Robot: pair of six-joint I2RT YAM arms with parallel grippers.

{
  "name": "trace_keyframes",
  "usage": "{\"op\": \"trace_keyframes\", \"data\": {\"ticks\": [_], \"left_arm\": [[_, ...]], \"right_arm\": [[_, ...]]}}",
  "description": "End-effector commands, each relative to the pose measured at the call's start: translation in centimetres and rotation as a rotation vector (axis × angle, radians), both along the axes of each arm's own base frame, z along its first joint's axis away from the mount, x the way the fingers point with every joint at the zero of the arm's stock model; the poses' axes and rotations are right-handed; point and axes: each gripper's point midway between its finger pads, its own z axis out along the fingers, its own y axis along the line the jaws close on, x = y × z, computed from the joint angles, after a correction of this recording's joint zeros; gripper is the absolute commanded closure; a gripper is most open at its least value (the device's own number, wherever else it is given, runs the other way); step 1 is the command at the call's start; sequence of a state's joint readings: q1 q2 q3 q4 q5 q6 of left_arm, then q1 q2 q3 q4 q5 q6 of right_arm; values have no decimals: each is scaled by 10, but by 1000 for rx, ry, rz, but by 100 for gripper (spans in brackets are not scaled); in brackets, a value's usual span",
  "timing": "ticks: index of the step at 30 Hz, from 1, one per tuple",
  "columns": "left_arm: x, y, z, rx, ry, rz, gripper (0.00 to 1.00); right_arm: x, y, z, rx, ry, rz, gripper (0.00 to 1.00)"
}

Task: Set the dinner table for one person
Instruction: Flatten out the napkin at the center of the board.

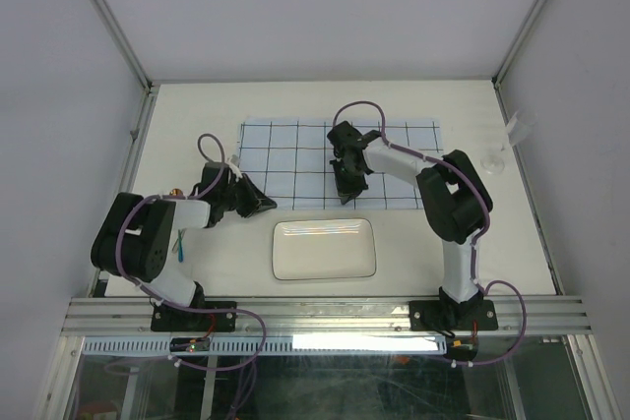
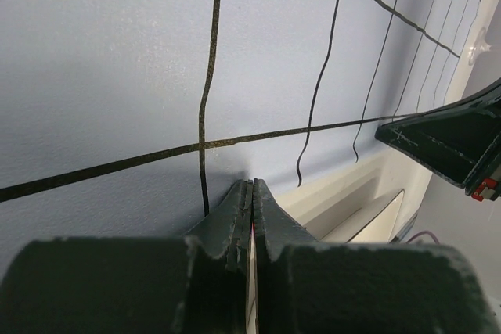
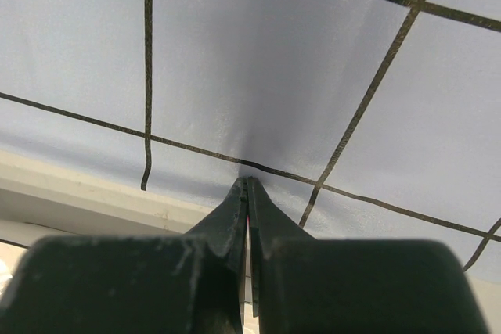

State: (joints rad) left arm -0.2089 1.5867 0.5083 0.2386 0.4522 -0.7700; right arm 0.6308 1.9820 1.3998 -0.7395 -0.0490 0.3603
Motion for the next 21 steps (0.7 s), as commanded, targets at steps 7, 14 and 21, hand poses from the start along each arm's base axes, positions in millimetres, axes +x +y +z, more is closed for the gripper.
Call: {"op": "trace_keyframes", "data": {"ticks": [7,14,21], "left_arm": [[-26,57,-49,201,143,219,100],[-31,62,-41,215,145,255,100],[-30,78,-28,289,123,306,100]], "right_arm": [[5,-31,-5,-118,-9,-16,100],[6,-31,-1,-110,-16,-19,100],[6,-33,5,-108,-29,-23,100]]}}
